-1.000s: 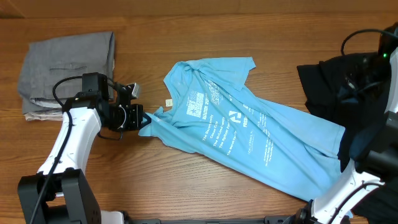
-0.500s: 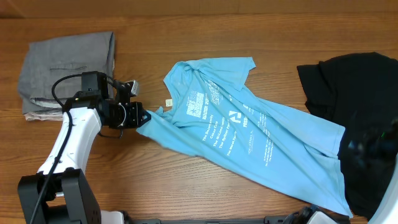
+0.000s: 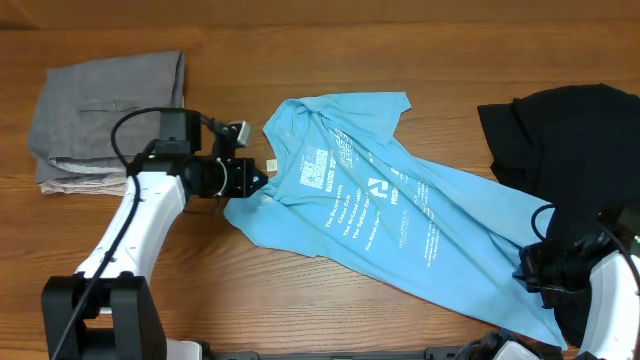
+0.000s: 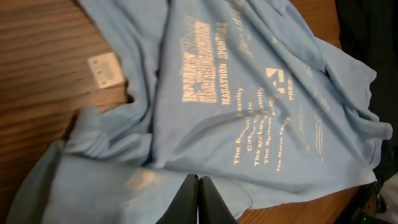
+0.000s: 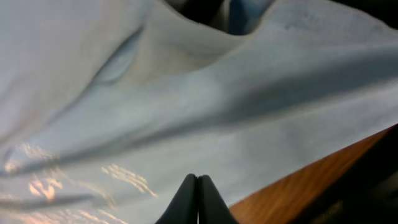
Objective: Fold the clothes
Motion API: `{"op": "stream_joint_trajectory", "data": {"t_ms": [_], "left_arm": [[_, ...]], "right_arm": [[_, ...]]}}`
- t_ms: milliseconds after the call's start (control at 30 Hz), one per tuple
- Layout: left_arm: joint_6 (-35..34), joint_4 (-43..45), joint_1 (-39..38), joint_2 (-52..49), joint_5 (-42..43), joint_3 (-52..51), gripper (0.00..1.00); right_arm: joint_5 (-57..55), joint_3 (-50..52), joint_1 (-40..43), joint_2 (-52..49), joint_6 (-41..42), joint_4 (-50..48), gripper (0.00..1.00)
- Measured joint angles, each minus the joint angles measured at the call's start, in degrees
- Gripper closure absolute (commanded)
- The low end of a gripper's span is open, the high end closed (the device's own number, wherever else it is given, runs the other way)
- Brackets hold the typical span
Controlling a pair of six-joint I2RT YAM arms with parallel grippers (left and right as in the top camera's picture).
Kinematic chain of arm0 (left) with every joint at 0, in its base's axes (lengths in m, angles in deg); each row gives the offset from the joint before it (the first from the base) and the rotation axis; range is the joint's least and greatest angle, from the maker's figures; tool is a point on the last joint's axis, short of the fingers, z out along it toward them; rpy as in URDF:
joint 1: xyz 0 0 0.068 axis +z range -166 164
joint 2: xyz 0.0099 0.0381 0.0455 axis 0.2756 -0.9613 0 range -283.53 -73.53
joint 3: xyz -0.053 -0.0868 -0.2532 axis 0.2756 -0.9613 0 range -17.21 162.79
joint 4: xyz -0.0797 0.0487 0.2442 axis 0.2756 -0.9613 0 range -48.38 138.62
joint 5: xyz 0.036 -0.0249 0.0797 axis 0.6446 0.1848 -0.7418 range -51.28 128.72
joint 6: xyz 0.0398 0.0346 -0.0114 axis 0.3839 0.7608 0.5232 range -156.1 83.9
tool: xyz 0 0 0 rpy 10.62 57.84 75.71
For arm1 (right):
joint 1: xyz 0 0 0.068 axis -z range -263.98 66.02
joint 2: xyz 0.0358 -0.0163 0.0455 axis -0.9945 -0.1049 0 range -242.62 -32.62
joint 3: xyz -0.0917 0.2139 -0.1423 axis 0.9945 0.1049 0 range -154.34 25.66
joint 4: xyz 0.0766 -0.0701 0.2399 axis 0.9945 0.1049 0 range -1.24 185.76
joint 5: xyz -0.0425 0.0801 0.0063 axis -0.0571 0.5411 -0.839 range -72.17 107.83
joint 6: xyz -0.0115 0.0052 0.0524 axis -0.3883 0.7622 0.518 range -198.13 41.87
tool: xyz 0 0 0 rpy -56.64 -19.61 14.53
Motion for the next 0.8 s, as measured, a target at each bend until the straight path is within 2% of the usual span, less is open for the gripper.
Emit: {"op": "stream_joint_trajectory", "data": {"t_ms": [467,567,800], "left_arm": [[-0.15,0.96,-2.01,0.0,0.37,0.0,0.96],[-0.15,0.22,-2.01,0.0,0.31,0.0,0.96],[-0.15,-0.44,-2.01,0.0,-0.09,0.0,0.96]], "right_arm": [[-8.26,12.72,0.0,-1.66,13.73,-14.23,0.96],[-8.94,12.68,0.0,-4.76,14.45,-17.09,0.96],[-8.92,8.74,0.02,-12.55,14.38,-15.78,0.96]]}}
